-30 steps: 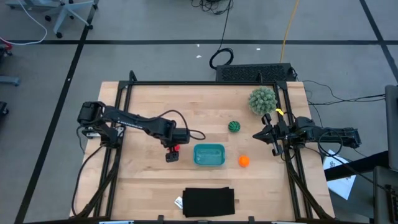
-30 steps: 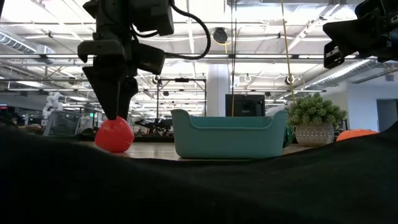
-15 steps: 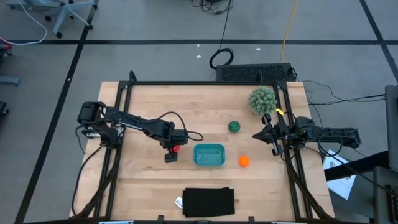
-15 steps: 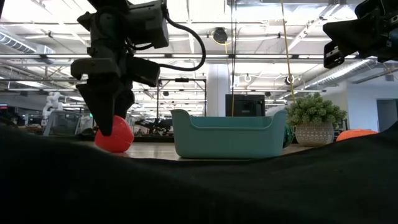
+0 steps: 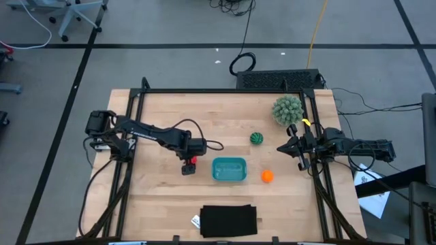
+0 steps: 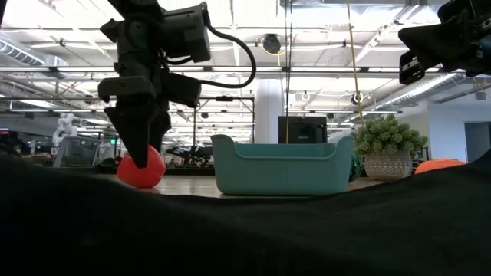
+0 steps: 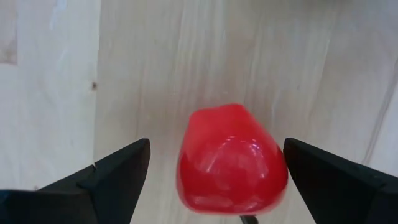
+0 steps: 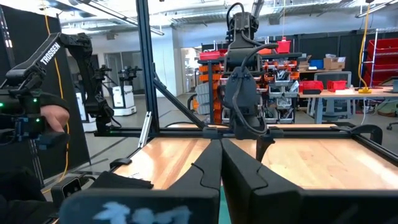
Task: Pick and placing Produce into tupperware
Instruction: Put the red apple into the blue bin
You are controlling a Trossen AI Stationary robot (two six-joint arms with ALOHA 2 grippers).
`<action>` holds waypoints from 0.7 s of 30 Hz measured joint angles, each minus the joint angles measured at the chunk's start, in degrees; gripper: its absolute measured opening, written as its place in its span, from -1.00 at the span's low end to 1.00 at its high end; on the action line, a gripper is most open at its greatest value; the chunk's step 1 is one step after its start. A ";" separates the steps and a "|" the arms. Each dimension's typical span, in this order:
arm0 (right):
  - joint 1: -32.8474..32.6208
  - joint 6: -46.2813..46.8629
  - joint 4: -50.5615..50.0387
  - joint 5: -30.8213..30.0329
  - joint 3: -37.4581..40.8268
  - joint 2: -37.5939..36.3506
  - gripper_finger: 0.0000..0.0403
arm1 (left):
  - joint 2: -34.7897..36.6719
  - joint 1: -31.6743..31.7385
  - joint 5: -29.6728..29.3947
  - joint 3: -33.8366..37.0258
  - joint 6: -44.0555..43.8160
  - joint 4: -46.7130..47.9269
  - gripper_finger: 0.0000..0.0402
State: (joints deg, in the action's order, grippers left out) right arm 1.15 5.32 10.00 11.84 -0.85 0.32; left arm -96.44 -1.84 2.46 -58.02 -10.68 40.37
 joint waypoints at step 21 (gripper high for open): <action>0.00 0.00 0.00 0.00 -0.01 0.00 -1.00 | 0.00 -0.09 0.63 0.00 1.17 0.10 0.66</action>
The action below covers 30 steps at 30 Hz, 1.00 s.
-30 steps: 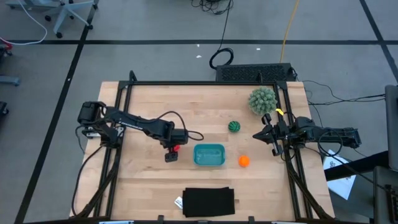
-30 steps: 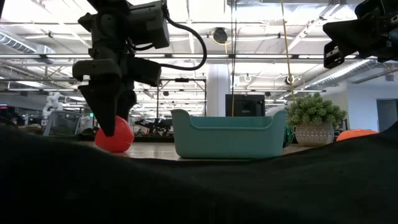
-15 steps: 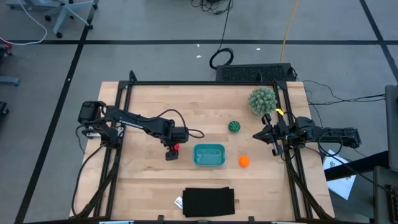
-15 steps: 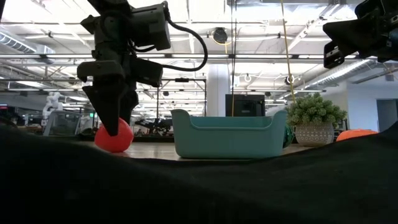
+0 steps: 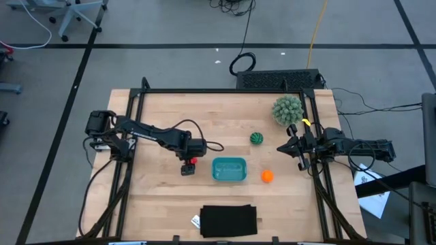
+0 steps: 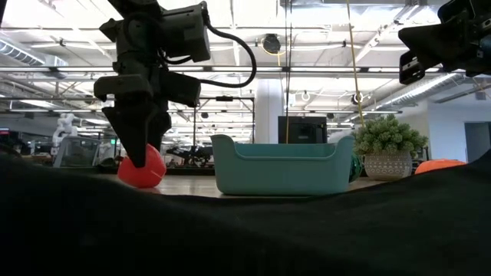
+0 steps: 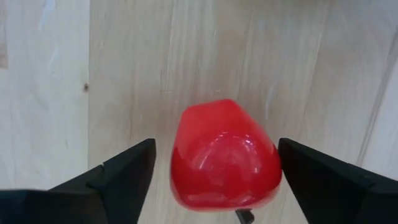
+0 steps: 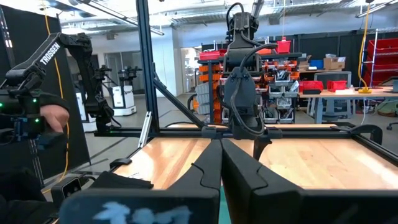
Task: Pick and placing Produce into tupperware
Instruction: Put the red apple into the blue bin
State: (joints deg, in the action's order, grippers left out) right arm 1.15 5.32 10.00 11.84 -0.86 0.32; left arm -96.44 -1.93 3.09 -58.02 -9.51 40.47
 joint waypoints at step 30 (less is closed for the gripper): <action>0.00 0.00 0.00 0.00 0.00 -0.01 -1.00 | 0.02 0.00 -0.21 -2.96 3.40 6.18 0.36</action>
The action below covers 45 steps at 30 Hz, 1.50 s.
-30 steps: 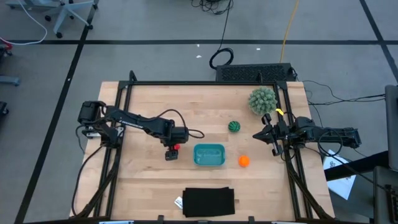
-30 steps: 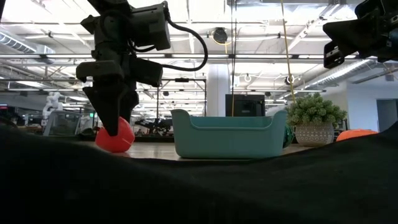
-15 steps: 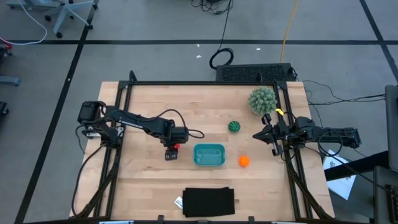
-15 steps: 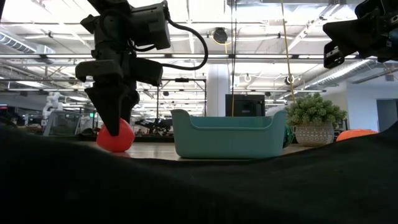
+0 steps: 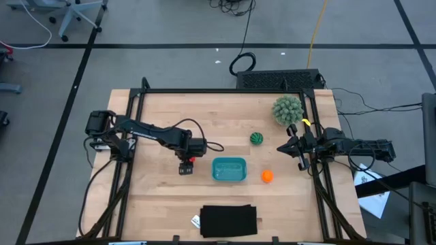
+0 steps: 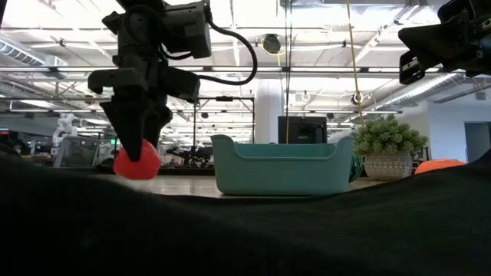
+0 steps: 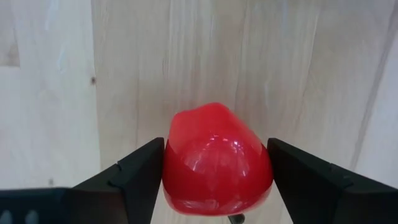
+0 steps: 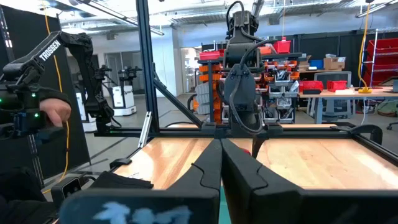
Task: Pick and placing Produce into tupperware
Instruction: Put the red apple into the blue bin
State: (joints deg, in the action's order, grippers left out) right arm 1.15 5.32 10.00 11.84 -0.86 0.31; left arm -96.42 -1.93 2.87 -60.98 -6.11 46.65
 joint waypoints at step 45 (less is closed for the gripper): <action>0.00 0.00 0.42 0.00 0.01 -0.01 -1.00 | 0.00 3.25 -6.56 -37.12 4.33 23.95 0.36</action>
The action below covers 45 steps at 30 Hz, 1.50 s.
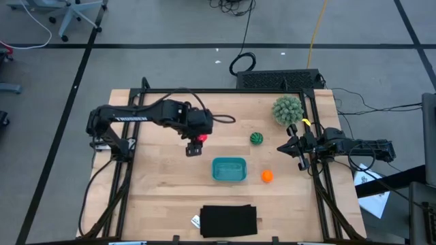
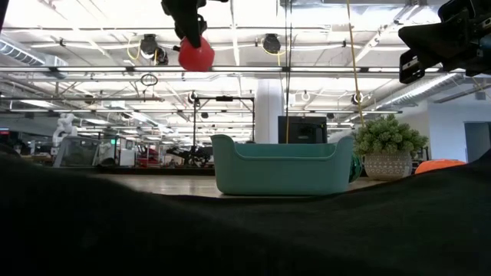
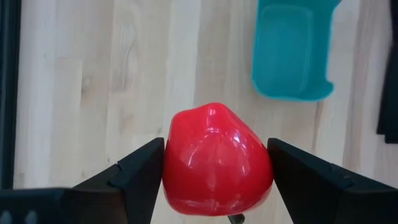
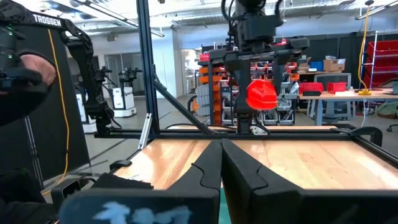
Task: Pick and placing Produce into tupperware
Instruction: Put the red apple into the blue bin
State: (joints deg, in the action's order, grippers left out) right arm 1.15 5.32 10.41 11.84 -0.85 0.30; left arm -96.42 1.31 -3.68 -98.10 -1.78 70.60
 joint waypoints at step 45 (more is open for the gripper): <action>0.00 0.02 1.43 0.00 -0.01 1.71 -1.00 | -13.36 -7.96 3.76 1.18 19.29 -25.20 0.36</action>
State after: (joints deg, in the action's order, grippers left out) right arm 1.15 5.34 11.85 11.84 -0.86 2.01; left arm -109.78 -6.64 0.08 -96.92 17.52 45.40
